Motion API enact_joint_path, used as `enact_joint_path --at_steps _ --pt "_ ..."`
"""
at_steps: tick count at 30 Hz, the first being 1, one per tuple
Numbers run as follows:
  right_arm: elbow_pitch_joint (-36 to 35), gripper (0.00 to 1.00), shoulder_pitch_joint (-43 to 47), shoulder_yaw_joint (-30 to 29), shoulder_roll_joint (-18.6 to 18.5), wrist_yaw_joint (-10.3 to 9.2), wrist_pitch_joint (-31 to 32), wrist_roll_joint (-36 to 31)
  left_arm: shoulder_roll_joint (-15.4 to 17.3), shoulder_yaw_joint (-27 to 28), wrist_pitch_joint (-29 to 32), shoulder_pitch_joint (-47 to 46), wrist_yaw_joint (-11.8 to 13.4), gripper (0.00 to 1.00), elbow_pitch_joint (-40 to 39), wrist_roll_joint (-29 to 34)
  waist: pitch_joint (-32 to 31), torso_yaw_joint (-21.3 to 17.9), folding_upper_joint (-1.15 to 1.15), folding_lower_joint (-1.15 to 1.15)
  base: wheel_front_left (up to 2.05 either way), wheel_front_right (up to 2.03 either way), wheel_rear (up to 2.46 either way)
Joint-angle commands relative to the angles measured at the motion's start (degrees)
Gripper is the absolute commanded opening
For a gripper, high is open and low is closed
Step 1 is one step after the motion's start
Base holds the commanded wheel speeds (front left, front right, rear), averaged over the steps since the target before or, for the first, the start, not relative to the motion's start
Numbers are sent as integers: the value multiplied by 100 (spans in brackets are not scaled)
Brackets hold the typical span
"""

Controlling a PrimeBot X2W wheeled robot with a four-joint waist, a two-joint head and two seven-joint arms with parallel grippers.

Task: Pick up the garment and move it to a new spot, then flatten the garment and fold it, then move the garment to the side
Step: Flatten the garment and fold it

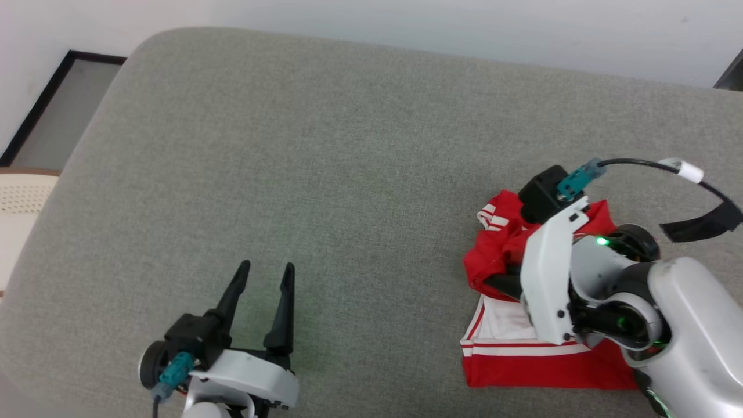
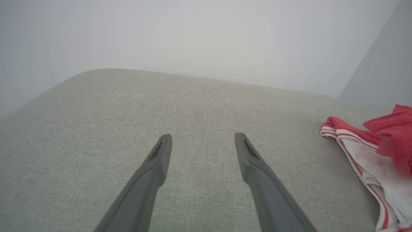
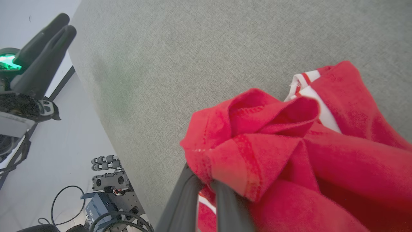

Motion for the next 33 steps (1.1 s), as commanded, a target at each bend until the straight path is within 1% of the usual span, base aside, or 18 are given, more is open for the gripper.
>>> enact_joint_path --at_steps 1,3,4,5,6,9,12,18,21,25,30,33 --pt "17 0 -97 32 33 -5 -61 29 -17 -9 4 -49 -44 100 5 -37 37 21 0 0 0 0 0" --pt "136 2 -113 171 37 -5 -180 47 -26 -26 4 -88 -47 100 26 -62 49 13 0 0 0 0 0" --pt "174 34 -143 223 36 -5 -255 43 -33 -33 4 -96 -46 100 37 -63 48 8 0 0 0 0 0" --pt "213 87 -174 276 43 -5 -318 59 -39 -35 4 -101 -38 100 53 -67 45 -1 0 0 0 0 0" --pt "234 100 -197 333 62 -5 -370 107 -42 -31 4 -98 -38 100 68 -70 33 -15 0 0 0 0 0" --pt "281 100 -278 384 128 -5 -551 275 -46 -4 4 -104 -41 100 95 -89 -29 -73 0 0 0 0 0" --pt "221 100 -346 394 112 -5 -705 432 -47 11 4 -104 -43 100 86 -119 -104 -155 0 0 0 0 0" --pt "62 100 -412 262 -78 -5 -1158 546 44 -4 4 -103 -44 100 102 -155 -293 -418 0 0 0 0 0" --pt "17 100 -292 221 -280 -5 -1466 539 104 -40 4 -112 -44 100 141 -182 -399 -579 0 0 0 0 0" --pt "65 100 -36 122 -678 -5 -1981 421 192 -61 4 -152 -45 100 209 -212 -523 -805 0 0 0 0 0" --pt "272 100 441 -237 -1100 -5 -2738 258 296 -30 4 -173 -45 100 351 -286 -634 -1078 0 0 0 0 0" --pt "414 100 734 -513 -1202 -5 -3182 176 350 2 4 -161 -45 100 420 -318 -678 -1236 0 0 0 0 0"
